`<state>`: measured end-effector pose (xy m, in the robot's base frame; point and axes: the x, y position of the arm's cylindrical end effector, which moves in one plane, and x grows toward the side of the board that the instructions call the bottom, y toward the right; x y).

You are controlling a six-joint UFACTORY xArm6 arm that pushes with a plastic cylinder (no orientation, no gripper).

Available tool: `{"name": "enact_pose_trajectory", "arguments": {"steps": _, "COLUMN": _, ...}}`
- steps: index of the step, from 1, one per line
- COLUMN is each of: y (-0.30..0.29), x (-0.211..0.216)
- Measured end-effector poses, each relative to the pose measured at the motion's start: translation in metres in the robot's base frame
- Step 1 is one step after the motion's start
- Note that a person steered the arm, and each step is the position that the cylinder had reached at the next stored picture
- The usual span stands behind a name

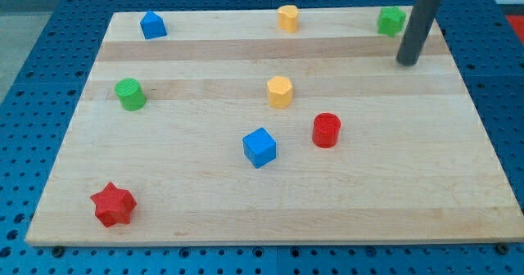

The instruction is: Push the green star slightly left

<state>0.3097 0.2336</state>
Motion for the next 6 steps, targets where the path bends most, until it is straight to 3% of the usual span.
{"name": "enact_pose_trajectory", "arguments": {"steps": 3, "y": 0.049, "x": -0.070}}
{"name": "enact_pose_trajectory", "arguments": {"steps": 6, "y": 0.016, "x": -0.103}}
